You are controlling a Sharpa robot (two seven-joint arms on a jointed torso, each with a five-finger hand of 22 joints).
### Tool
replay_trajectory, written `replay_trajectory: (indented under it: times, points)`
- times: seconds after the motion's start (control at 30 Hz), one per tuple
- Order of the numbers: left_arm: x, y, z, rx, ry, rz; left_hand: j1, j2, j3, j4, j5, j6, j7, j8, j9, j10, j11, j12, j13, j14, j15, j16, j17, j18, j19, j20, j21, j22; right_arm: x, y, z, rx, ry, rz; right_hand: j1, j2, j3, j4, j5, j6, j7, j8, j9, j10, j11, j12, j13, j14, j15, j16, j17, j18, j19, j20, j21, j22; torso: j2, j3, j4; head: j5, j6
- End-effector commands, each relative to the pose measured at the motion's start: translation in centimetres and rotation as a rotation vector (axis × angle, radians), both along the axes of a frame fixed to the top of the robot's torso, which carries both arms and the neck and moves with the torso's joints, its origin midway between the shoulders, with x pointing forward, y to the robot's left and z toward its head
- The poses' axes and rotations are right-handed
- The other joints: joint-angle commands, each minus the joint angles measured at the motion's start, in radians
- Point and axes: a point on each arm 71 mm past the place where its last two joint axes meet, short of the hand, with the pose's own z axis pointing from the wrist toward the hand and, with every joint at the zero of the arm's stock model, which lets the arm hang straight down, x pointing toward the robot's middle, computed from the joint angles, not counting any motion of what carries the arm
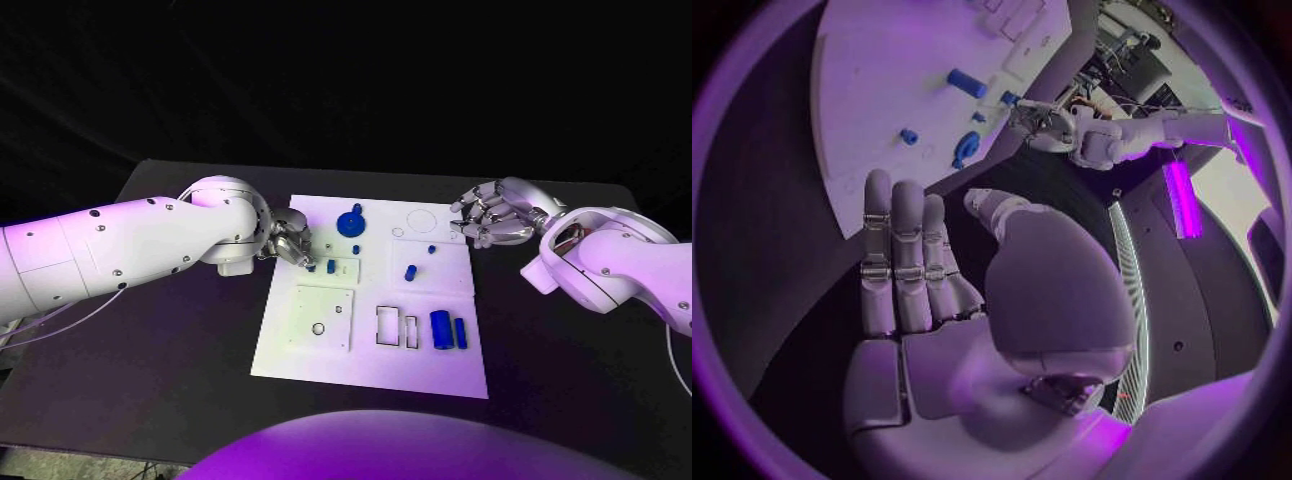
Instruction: Assemble the parts on the task board
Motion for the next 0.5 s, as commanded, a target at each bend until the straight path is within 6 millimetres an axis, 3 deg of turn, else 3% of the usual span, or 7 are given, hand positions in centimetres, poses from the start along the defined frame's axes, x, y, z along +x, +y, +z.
replay_trajectory:
  times: [0.03, 0.17, 0.4, 0.5]
  points:
    - [-0.12, -0.15, -0.07, 0.011, 0.015, -0.011, 0.008, 0.002, 0.163, -0.156, 0.0, 0.022, -0.021, 0.003, 0.002, 0.007, -0.002, 0.001, -0.001, 0.106, -0.009, 0.004, 0.263, -0.015, 0.084, -0.008, -0.002, 0.23, 0.05, 0.03, 0.13, 0.044, -0.009, -0.005, 0.002, -0.005, 0.005, -0.001, 0.003, -0.013, 0.004, 0.017, -0.004, -0.001, 0.008, -0.062, -0.062, 0.004, 0.009, -0.104, -0.026, 0.009, 0.008, 0.01, -0.059, -0.055, 0.0, 0.0002, -0.0001, 0.0, 0.0]
    - [-0.16, -0.2, -0.08, 0.014, 0.017, -0.014, 0.008, 0.002, 0.164, -0.156, -0.001, 0.022, -0.021, 0.003, 0.002, 0.007, -0.002, 0.001, -0.002, 0.106, -0.009, 0.004, 0.263, -0.015, 0.084, -0.008, -0.002, 0.23, 0.07, 0.0, 0.15, 0.055, -0.01, -0.007, 0.0, -0.005, 0.004, -0.003, 0.003, -0.027, 0.018, 0.033, -0.011, -0.026, 0.026, -0.131, -0.132, -0.021, 0.027, -0.22, -0.046, 0.008, -0.01, 0.029, -0.129, -0.115, 0.0, 0.0001, -0.0005, 0.001, 0.0]
    - [-0.13, -0.37, -0.08, 0.015, 0.015, -0.016, 0.008, 0.002, 0.164, -0.156, -0.001, 0.022, -0.021, 0.003, 0.002, 0.007, -0.002, 0.001, -0.002, 0.106, -0.009, 0.004, 0.263, -0.015, 0.084, -0.008, -0.002, 0.23, 0.13, 0.03, 0.11, 0.084, 0.003, -0.005, 0.0, 0.002, 0.005, -0.013, 0.007, -0.047, 0.053, 0.057, -0.034, -0.088, 0.071, -0.278, -0.28, -0.138, 0.083, -0.425, -0.121, 0.003, -0.119, 0.084, -0.269, -0.228, 0.0, 0.0001, -0.0005, 0.001, 0.0]
    - [-0.1, -0.43, -0.12, 0.016, 0.012, -0.016, 0.008, 0.001, 0.165, -0.156, -0.001, 0.022, -0.021, 0.003, 0.001, 0.008, -0.002, 0.002, 0.0, 0.106, -0.01, 0.004, 0.263, -0.015, 0.084, -0.008, -0.002, 0.23, 0.14, 0.06, 0.1, 0.095, 0.006, -0.003, 0.0, 0.008, -0.002, -0.023, 0.009, -0.053, 0.061, 0.066, -0.05, -0.083, 0.081, -0.324, -0.342, -0.148, 0.096, -0.48, -0.153, 0.011, -0.135, 0.105, -0.319, -0.282, 0.0, -0.0001, -0.0006, 0.0, 0.0]
